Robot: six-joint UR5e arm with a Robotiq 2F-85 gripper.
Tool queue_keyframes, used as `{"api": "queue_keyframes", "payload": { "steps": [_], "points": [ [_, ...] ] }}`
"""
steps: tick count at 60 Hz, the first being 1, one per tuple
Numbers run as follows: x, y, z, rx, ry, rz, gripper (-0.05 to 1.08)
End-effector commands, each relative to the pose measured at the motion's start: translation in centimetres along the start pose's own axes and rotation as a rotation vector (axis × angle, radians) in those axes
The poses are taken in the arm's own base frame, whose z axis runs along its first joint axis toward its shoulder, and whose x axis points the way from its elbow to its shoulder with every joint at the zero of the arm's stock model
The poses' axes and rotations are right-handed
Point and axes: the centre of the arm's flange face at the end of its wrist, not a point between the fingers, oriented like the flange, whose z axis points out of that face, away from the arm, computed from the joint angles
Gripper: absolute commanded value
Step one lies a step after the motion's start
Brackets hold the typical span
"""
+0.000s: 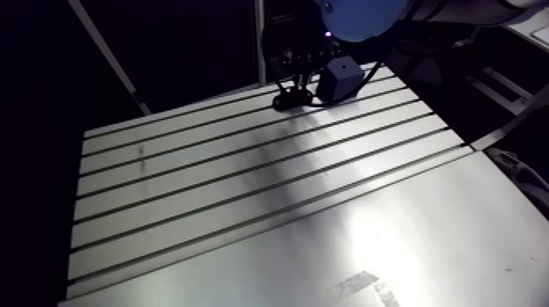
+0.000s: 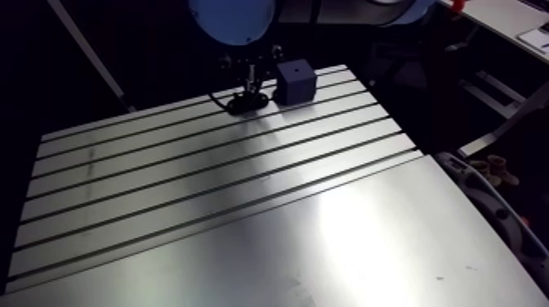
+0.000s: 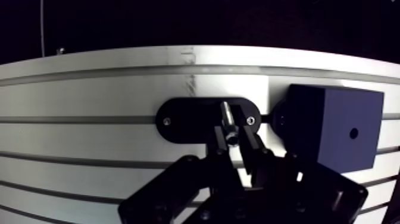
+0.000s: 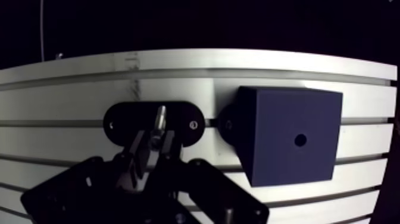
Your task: Pick up the M10 bolt and insert it into the hole until fully seated.
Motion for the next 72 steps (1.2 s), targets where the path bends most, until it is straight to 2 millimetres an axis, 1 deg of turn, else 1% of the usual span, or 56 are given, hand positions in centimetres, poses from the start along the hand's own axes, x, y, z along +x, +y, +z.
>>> {"api": "queue_keyframes", "payload": {
  "steps": [1,7,8,13,14,15,17,20,22,24,31,32,33,34,36,39,40,43,45,46,49,52,56,57,58,59,60,61,62,63,68,70,72],
  "points": [
    [0.6,-0.3,-1.1,-0.006,0.021,-0.004,0.91],
    [0.9,-0.3,-1.9,-0.008,0.038,0.0,0.93],
    [1.1,-0.3,-2.5,-0.006,0.051,0.0,0.94],
    [1.6,-0.3,-3.4,-0.002,0.071,0.0,0.97],
    [1.8,-0.3,-3.8,-0.003,0.08,-0.001,1.0],
    [1.8,-0.3,-3.8,-0.003,0.08,-0.001,1.0],
    [2.4,-0.2,-5.0,-0.012,0.096,0.001,1.04],
    [2.6,-0.1,-5.4,-0.014,0.099,0.005,1.07],
    [3.2,0.1,-6.0,-0.009,0.08,0.021,1.08],
    [3.2,0.1,-6.0,-0.009,0.08,0.021,1.08],
    [4.3,0.9,-7.7,0.013,0.0,0.046,1.08],
    [4.3,0.9,-7.7,0.013,0.0,0.046,1.08],
    [4.6,1.1,-8.2,0.015,-0.013,0.049,1.08],
    [4.6,1.1,-8.2,0.015,-0.013,0.049,1.08],
    [5.2,1.3,-9.3,0.02,-0.047,0.057,1.08],
    [5.5,1.4,-9.7,0.022,-0.073,0.068,1.08],
    [5.9,1.6,-10.4,0.021,-0.101,0.084,1.08],
    [6.1,1.8,-10.8,0.014,-0.129,0.096,1.08],
    [6.5,2.1,-11.9,0.002,-0.164,0.102,1.08],
    [6.5,2.1,-11.9,0.002,-0.164,0.102,1.08],
    [7.0,2.5,-12.7,-0.018,-0.168,0.103,1.08],
    [7.3,2.7,-13.0,-0.026,-0.166,0.104,1.08],
    [7.6,3.3,-12.3,-0.04,-0.197,0.116,1.08],
    [7.7,3.7,-12.1,-0.049,-0.217,0.125,1.08],
    [7.7,3.7,-12.1,-0.049,-0.217,0.125,1.08],
    [7.6,4.2,-11.8,-0.058,-0.241,0.136,1.08],
    [7.6,4.2,-11.8,-0.058,-0.241,0.136,1.08],
    [7.5,4.9,-11.6,-0.063,-0.257,0.149,1.08],
    [7.5,4.9,-11.6,-0.063,-0.257,0.149,1.08],
    [7.5,5.4,-11.4,-0.063,-0.269,0.161,1.08],
    [7.6,6.1,-11.1,-0.057,-0.291,0.179,1.08],
    [7.6,6.1,-11.1,-0.057,-0.291,0.179,1.08],
    [7.5,6.6,-11.1,-0.051,-0.313,0.193,1.08]
  ]
}}
